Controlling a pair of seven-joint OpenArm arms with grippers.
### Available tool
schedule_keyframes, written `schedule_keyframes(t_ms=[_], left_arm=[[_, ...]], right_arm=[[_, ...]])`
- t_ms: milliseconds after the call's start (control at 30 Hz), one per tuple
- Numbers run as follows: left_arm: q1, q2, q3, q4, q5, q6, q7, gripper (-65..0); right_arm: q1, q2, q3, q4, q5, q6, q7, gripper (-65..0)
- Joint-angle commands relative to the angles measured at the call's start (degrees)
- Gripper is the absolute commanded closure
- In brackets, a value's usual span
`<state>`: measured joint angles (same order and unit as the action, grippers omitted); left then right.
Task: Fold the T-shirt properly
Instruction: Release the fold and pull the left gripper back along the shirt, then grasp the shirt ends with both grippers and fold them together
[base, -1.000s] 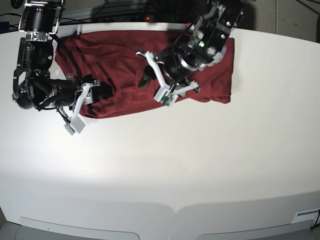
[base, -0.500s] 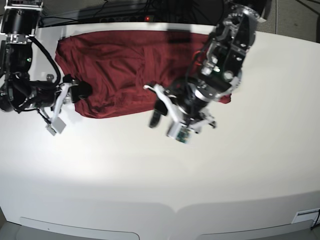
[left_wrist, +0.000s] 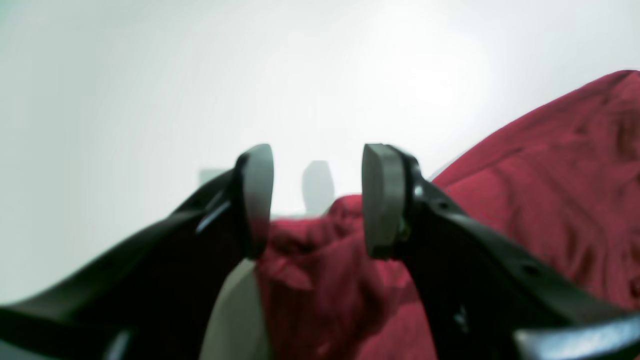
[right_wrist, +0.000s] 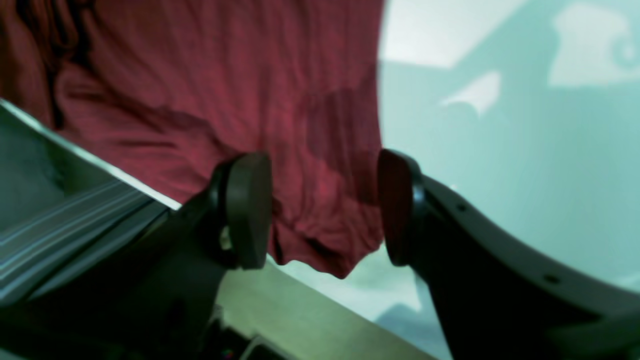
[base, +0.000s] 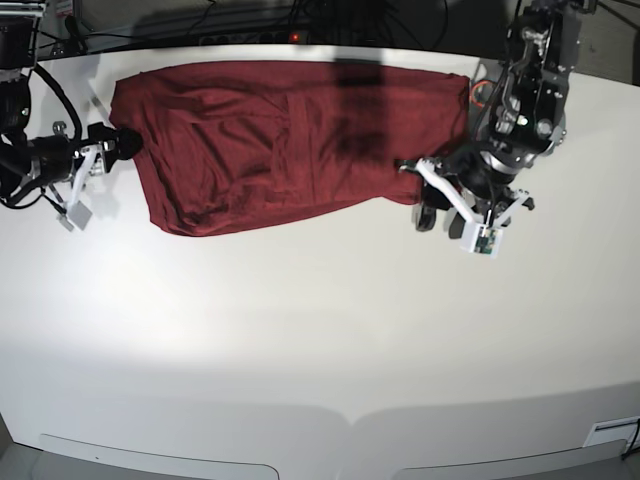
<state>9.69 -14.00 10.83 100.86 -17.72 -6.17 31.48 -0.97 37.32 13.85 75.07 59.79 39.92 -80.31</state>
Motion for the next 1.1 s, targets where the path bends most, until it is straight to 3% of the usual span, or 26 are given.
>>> schedule_keyframes(t_ms=[0, 433, 933, 1067], left_arm=[[-0.2, -0.48, -0.28, 1.14, -0.85, -0.22, -1.88, -27.9], [0.76, -0.5, -0.31, 1.14, -0.94, -0.22, -1.07, -27.9], [1.68, -0.48, -0.31, 1.14, -0.79, -0.22, 0.37, -27.9], [2.51, -0.5, -0.31, 1.14, -0.76, -0.22, 0.37, -27.9]], right_arm=[[0.83, 1.51, 0.44, -0.17, 0.85, 0.08, 0.31, -33.6], [0.81, 1.11, -5.86, -4.76, 0.26, 0.08, 0.31, -33.6], [0.81, -3.04, -13.18, -4.74, 0.26, 0.08, 0.31, -33.6], [0.81, -3.63, -13.18, -4.74, 0.31, 0.08, 0.31, -28.2]])
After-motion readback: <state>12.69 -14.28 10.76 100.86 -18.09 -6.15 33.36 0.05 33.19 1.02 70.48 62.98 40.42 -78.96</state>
